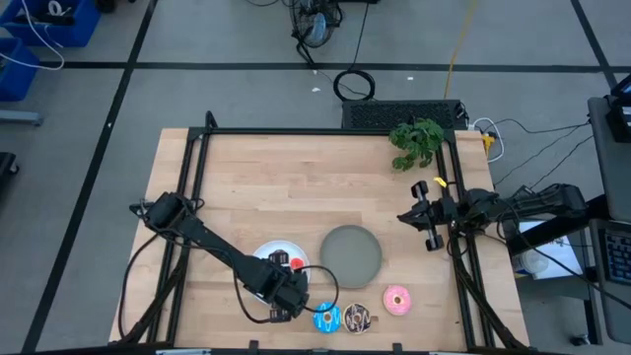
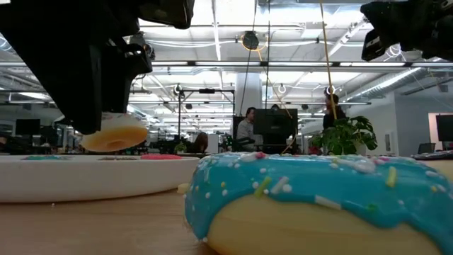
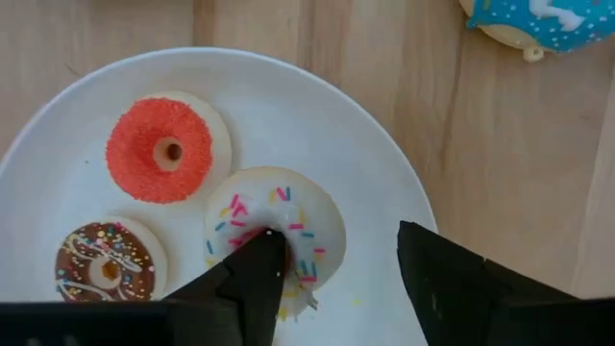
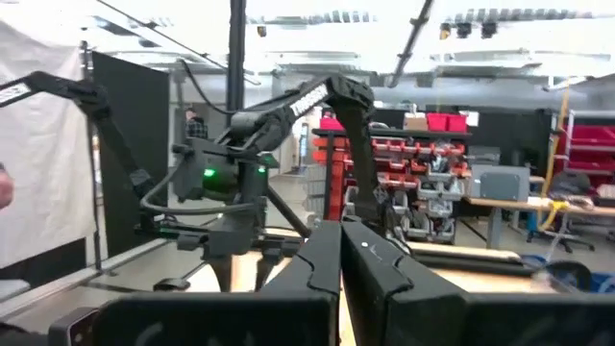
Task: Pick & Place donuts
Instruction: Put the small white donut on the white plate
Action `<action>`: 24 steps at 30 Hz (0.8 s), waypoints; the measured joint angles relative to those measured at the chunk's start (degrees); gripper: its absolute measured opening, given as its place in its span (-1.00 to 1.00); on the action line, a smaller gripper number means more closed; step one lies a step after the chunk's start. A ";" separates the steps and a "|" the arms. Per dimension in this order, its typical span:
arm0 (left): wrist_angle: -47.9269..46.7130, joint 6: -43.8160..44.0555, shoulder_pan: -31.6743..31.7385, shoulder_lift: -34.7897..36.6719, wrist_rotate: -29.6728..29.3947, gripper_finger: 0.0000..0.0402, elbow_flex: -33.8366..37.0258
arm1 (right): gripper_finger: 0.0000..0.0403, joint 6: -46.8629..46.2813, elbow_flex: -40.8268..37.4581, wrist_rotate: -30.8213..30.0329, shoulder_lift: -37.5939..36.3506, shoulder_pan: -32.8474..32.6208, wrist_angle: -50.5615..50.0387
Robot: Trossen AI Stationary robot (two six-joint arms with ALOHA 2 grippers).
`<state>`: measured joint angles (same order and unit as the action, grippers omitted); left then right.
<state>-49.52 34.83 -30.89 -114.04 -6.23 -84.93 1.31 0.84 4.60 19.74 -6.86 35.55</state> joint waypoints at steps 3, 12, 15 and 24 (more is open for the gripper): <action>0.00 -0.02 0.02 0.00 -1.32 -0.01 0.00 | -1.00 1.42 0.01 -0.02 3.47 -2.03 4.01; -2.72 -1.09 0.07 0.00 -2.94 -0.07 0.00 | -1.00 2.66 7.82 -8.55 22.92 -10.08 6.33; -3.27 -1.09 0.07 0.00 -3.57 -0.07 0.00 | -1.00 3.76 13.10 -12.63 31.82 -13.20 6.82; -3.56 0.66 0.07 0.00 -3.70 -0.07 0.00 | -1.00 5.45 27.92 -25.17 55.96 -20.99 9.42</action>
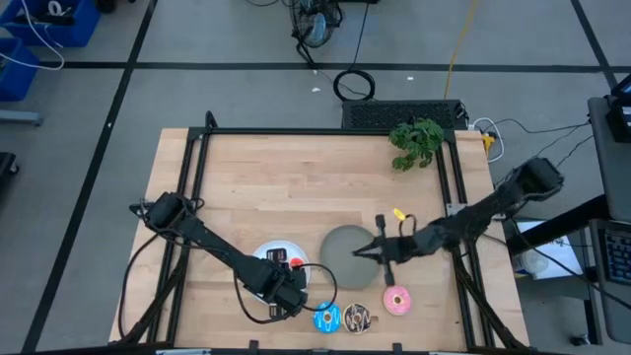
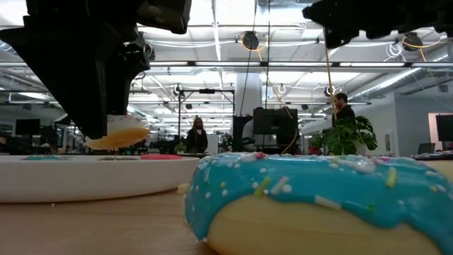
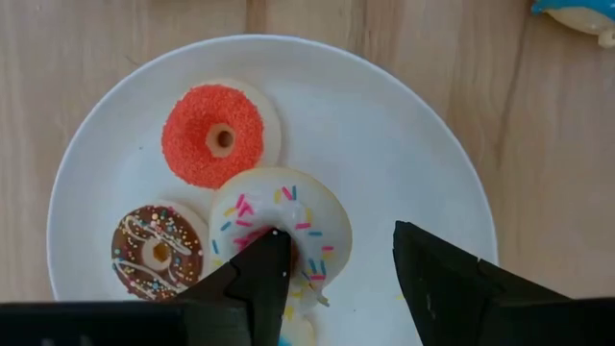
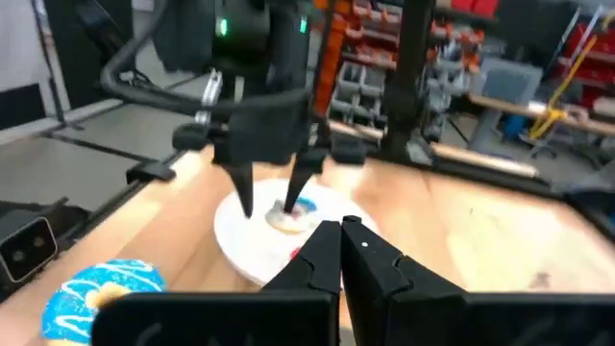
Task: Pick & Place donuts
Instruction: Put the small white donut on the white plate
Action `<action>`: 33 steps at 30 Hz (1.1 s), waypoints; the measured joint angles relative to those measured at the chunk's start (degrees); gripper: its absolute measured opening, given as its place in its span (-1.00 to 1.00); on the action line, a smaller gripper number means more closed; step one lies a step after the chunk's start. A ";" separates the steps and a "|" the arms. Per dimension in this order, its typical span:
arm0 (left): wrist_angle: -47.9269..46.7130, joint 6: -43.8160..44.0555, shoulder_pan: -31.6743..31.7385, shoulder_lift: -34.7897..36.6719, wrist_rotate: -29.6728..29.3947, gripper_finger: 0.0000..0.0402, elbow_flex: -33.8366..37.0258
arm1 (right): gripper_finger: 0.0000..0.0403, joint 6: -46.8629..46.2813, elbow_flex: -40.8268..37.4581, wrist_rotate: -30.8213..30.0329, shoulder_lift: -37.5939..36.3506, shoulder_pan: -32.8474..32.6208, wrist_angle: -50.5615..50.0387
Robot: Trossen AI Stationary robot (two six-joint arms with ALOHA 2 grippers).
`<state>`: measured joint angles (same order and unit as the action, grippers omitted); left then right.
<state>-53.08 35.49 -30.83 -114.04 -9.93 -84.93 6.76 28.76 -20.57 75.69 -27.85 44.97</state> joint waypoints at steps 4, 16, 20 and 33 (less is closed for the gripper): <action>0.32 0.81 0.00 0.00 -0.68 -0.07 0.00 | -1.00 -3.08 0.86 -0.58 8.84 -1.96 8.69; 5.68 2.13 -0.33 0.00 -2.31 -0.07 0.00 | -1.00 -4.74 9.77 -3.31 30.24 -2.66 26.04; 4.76 4.07 -0.51 0.00 -2.08 -0.07 0.00 | -1.00 -5.42 14.60 -3.30 32.50 -2.49 17.90; 5.84 5.72 -1.51 0.00 -1.99 -0.07 0.00 | -1.00 -9.11 24.86 -0.32 38.72 -0.66 8.93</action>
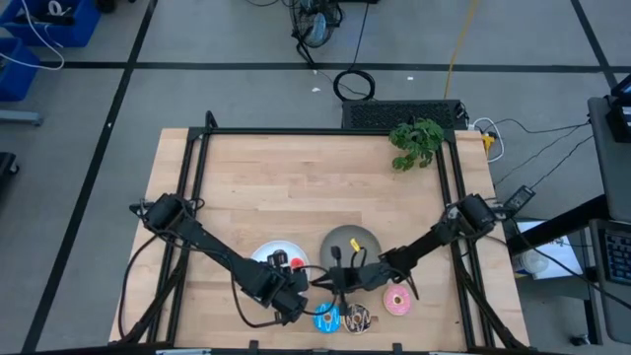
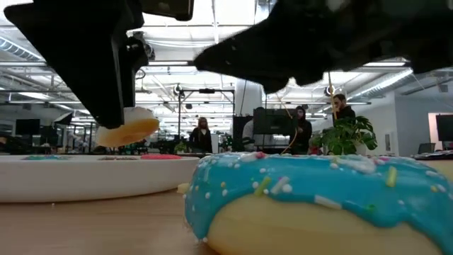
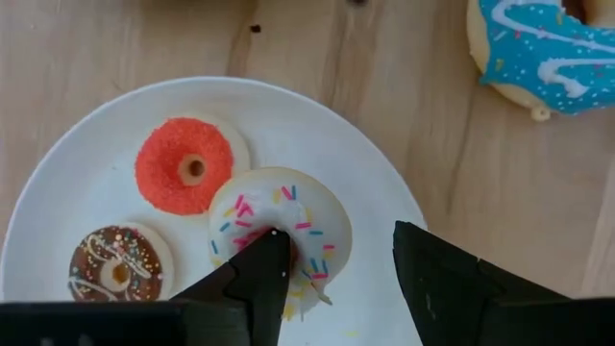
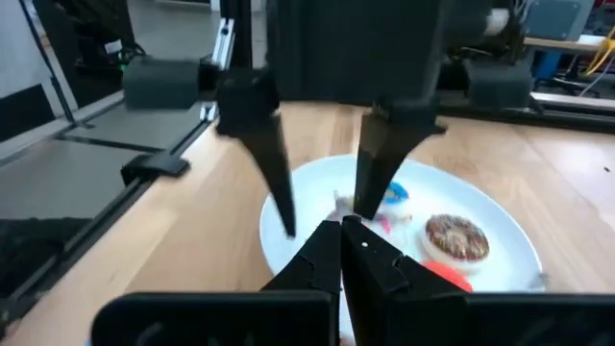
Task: Pick & Place donuts
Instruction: Put the small white donut on the white plate
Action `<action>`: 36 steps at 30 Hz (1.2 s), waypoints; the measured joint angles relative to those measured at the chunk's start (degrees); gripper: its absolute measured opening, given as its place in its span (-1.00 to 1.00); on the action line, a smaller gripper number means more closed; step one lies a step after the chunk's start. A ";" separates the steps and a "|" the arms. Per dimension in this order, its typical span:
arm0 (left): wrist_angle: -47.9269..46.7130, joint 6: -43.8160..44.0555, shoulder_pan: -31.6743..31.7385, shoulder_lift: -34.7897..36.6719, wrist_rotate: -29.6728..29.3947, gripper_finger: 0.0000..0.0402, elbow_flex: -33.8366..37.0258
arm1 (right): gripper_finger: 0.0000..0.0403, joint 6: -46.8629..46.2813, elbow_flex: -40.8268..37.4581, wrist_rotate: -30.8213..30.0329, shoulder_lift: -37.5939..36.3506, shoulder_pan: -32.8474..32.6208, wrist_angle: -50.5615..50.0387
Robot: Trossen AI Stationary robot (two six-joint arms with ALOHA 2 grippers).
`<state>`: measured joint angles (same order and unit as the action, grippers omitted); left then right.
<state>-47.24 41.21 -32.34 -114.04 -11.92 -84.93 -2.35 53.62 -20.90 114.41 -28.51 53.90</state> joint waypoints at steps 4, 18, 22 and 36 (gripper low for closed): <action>0.76 -0.27 -0.05 0.00 0.07 -0.07 0.00 | -1.00 -0.14 1.51 1.87 -0.04 1.44 -2.07; 4.64 -4.56 0.36 0.02 1.14 -0.07 0.00 | -1.00 -1.47 1.73 7.76 0.52 4.59 -2.07; 4.67 -4.72 0.53 0.02 1.44 -0.07 0.00 | -1.00 -2.48 2.26 10.70 4.24 5.72 1.53; 3.00 -4.91 0.44 0.09 2.89 -0.07 0.00 | -1.00 0.11 8.75 12.39 8.55 5.90 -3.51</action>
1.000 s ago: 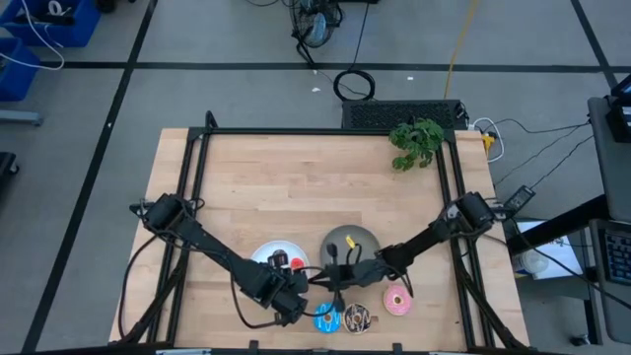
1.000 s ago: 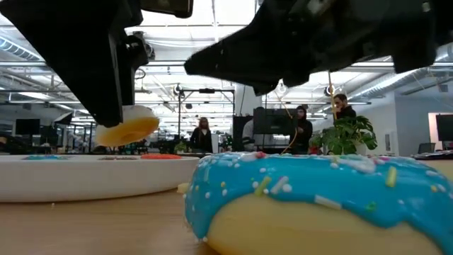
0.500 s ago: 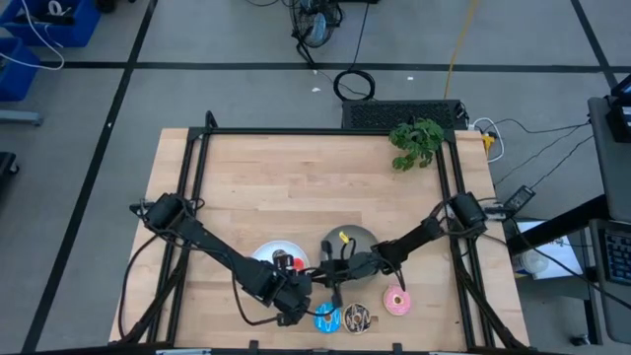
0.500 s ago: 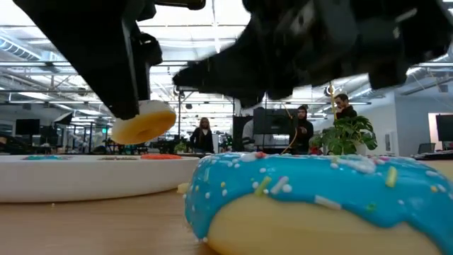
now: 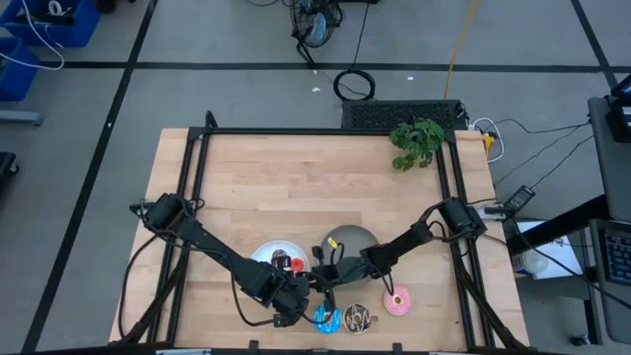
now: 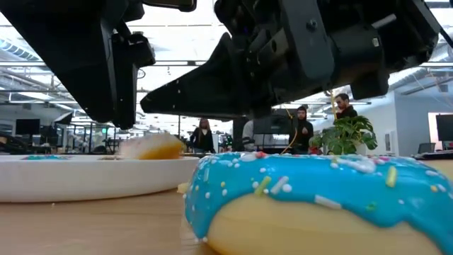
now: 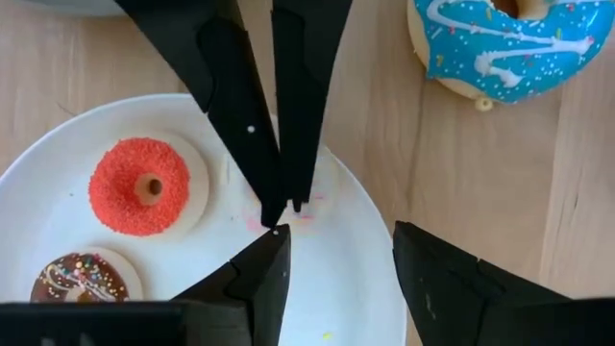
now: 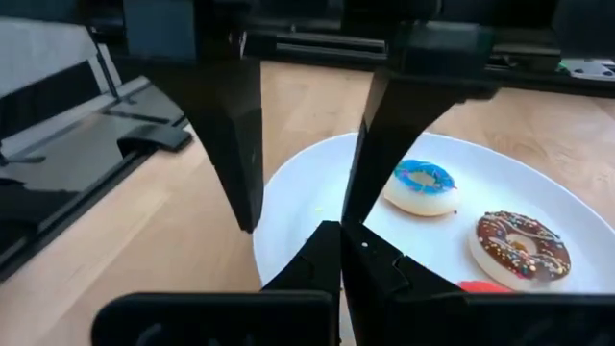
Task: Pick & Place donuts
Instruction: Put the small white donut on the white plate
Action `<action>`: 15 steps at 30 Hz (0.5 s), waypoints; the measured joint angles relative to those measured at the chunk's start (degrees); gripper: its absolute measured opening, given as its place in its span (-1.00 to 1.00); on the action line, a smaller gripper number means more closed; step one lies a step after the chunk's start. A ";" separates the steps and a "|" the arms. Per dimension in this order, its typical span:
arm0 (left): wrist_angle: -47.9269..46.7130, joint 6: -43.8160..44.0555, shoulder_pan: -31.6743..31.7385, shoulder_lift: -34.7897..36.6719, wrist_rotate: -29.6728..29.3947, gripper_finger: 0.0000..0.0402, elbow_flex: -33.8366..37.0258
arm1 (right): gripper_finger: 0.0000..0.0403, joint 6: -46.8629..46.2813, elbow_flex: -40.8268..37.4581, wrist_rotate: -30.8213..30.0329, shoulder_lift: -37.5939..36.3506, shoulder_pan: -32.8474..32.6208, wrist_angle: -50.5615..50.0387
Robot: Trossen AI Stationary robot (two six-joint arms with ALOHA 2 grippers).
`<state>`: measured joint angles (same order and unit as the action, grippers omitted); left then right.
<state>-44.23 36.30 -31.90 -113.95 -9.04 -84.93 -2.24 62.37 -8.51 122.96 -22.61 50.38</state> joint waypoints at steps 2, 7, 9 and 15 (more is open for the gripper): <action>-0.13 0.03 0.02 0.00 -0.02 -0.07 0.00 | -1.00 0.13 0.00 -0.11 0.00 -0.01 -0.19; -0.24 -0.13 0.04 0.00 -0.39 -0.07 0.00 | -1.00 0.13 0.00 -0.16 0.00 -0.01 -1.06; -0.22 -1.42 0.04 0.00 -0.92 -0.07 0.00 | -1.00 0.93 0.00 -0.21 -0.04 -0.03 -1.04; -1.16 -4.74 -0.55 0.47 -1.52 -0.07 0.00 | -1.00 4.39 -0.96 -0.36 -5.90 -0.42 -7.77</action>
<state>-45.40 31.56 -32.45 -113.49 -10.55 -84.93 2.15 61.41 -8.86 117.06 -23.03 42.61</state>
